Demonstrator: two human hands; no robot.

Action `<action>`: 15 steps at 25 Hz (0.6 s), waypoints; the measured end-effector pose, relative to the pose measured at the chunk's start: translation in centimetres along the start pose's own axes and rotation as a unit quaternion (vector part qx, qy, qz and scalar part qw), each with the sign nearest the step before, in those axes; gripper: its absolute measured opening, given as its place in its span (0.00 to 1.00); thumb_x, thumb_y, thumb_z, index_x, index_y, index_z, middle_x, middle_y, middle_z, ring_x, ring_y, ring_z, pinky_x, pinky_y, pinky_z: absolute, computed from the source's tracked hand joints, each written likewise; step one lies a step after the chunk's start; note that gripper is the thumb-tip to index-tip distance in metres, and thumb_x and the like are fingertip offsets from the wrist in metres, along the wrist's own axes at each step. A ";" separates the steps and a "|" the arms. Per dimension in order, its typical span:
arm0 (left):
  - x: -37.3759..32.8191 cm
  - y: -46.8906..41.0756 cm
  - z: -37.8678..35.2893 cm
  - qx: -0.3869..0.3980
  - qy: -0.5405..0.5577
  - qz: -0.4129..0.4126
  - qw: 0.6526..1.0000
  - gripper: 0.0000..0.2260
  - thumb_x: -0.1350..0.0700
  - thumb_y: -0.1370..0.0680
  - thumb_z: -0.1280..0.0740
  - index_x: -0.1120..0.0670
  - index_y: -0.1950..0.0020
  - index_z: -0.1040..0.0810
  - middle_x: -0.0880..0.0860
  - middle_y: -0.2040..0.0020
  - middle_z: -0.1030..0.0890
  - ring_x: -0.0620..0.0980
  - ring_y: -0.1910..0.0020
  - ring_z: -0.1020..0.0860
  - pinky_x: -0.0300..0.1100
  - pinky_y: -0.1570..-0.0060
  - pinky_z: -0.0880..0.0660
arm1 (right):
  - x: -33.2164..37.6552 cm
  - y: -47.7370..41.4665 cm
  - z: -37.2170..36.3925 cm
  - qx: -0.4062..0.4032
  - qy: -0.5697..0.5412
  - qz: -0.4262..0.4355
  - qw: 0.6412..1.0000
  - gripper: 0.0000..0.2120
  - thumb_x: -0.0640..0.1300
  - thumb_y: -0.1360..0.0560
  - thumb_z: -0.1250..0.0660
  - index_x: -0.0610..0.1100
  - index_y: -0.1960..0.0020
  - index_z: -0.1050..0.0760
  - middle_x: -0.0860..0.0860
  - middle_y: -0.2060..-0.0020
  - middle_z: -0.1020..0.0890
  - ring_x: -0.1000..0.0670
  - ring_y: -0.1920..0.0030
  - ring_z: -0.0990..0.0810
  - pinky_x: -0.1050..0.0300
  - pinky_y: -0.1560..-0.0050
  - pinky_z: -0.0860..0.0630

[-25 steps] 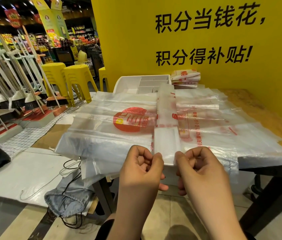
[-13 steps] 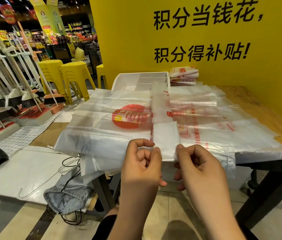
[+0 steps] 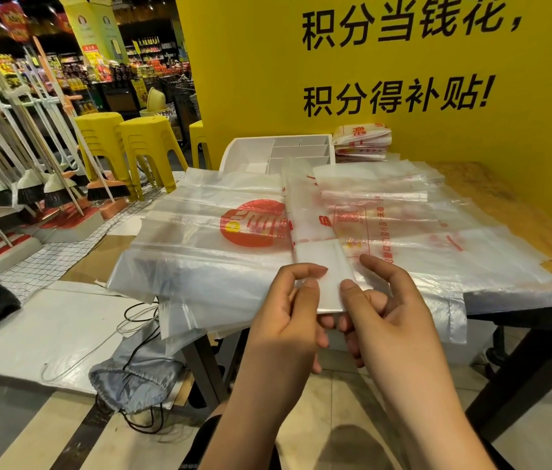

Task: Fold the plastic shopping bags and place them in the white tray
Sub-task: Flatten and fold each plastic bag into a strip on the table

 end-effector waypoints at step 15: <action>-5.1 -3.7 4.4 0.186 -0.165 -0.055 0.967 0.11 0.54 0.17 0.39 0.42 0.44 0.19 0.44 0.60 0.21 0.45 0.68 0.29 0.36 0.70 0.29 | 3.8 0.2 1.9 0.005 0.287 0.173 0.942 0.23 0.59 0.24 0.34 0.62 0.30 0.34 0.59 0.57 0.20 0.58 0.56 0.21 0.58 0.58 0.24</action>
Point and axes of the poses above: each hand's wrist, its own y-axis away from the middle knuckle, its own z-axis out of the back of the hand, x = y × z, the point moved 3 cm from there along -y, towards the middle knuckle
